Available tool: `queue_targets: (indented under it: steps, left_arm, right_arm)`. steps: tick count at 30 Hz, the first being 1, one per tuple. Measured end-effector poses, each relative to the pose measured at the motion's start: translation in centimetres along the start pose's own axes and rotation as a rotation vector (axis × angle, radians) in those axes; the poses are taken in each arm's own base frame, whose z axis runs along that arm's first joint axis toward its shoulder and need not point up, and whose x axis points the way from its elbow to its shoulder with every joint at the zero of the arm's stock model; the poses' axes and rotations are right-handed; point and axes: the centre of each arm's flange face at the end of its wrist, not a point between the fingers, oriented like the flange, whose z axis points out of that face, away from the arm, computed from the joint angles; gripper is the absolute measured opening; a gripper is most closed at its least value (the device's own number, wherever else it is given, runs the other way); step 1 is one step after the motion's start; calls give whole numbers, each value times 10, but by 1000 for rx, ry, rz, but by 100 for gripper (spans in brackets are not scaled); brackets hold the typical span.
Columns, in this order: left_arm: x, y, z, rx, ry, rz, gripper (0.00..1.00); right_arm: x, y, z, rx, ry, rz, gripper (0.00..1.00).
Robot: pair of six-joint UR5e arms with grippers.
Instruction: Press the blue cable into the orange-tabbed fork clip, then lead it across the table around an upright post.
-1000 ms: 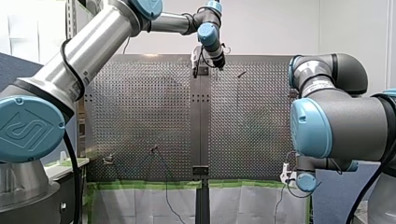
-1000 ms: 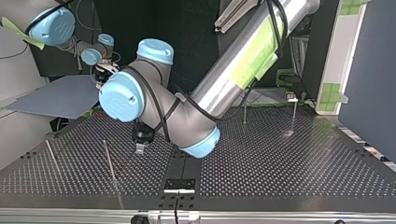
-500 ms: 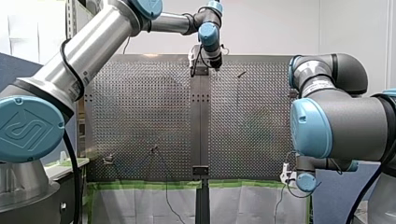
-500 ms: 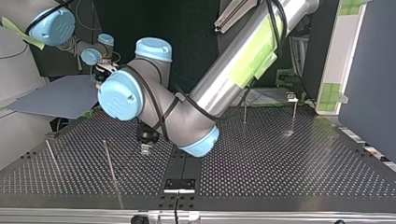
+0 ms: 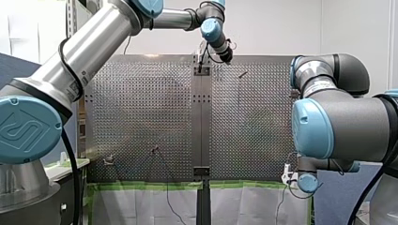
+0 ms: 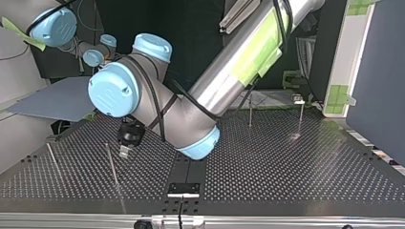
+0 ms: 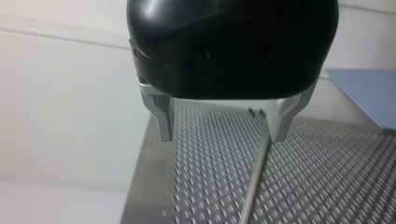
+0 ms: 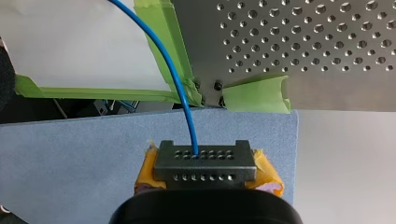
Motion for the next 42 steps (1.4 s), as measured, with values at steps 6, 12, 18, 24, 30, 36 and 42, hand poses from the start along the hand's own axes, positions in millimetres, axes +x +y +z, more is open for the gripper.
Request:
queue_targets:
  steps: [6, 12, 18, 24, 30, 36, 42]
  left_arm:
    - [-6, -13, -5, 71, -10, -34, 98]
    - [-6, -20, -8, 103, -4, -67, 98]
    - [-5, -24, -11, 75, -5, -118, 98]
    - [3, -21, -8, 19, 6, -172, 95]
    - [23, -17, 1, -50, 44, -192, 95]
    - [26, -12, 2, -104, 46, -196, 95]
    - [27, -9, -1, -130, 58, -177, 95]
  right_arm:
    - [0, -1, 0, 1, -1, 0, 0]
    - [0, -1, 0, 4, -1, 0, 0]
    - [0, -2, 0, 8, -2, 0, 0]
    - [0, -2, -1, 8, -3, -1, 0]
    - [0, -2, -1, 8, -3, -1, 0]
    - [-1, -2, -1, 9, -4, -1, 0]
    - [-1, -3, -1, 10, -3, -1, 0]
